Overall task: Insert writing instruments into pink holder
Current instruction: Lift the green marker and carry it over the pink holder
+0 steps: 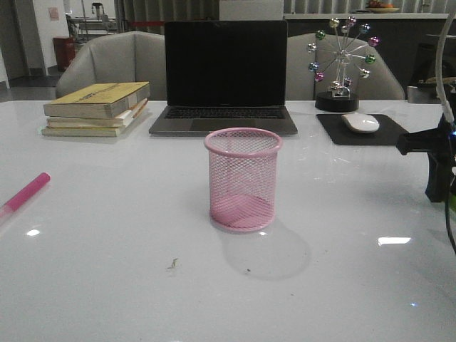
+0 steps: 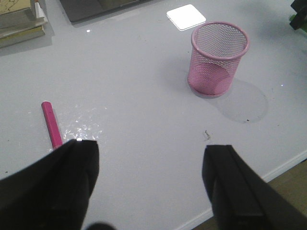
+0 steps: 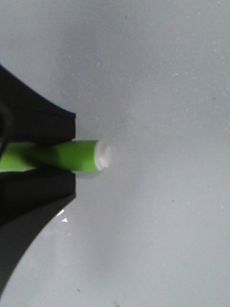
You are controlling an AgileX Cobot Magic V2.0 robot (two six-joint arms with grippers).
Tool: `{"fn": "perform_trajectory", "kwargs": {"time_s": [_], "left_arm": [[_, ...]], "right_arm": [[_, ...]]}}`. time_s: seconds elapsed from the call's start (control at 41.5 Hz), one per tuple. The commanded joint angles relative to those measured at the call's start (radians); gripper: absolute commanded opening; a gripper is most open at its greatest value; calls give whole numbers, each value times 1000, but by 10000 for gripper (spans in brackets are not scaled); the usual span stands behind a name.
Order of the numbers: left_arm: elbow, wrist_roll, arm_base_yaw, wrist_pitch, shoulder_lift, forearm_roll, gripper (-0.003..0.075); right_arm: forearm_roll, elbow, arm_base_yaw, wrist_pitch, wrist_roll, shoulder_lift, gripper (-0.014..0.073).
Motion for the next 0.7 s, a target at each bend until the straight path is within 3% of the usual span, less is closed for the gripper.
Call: {"fn": "perform_trajectory", "kwargs": {"time_s": [0.0, 0.12, 0.313, 0.674], "left_arm": [[-33, 1, -9, -62, 2, -10, 517], [-33, 1, -9, -62, 2, -10, 517], [-33, 1, -9, -62, 2, -10, 517], [-33, 1, -9, -62, 2, -10, 517]], "right_arm": [[-1, -27, 0, -15, -10, -70, 122], [8, 29, 20, -97, -10, -162, 122], [12, 225, 94, -371, -10, -400, 122], [13, 471, 372, -930, -10, -763, 122]]}}
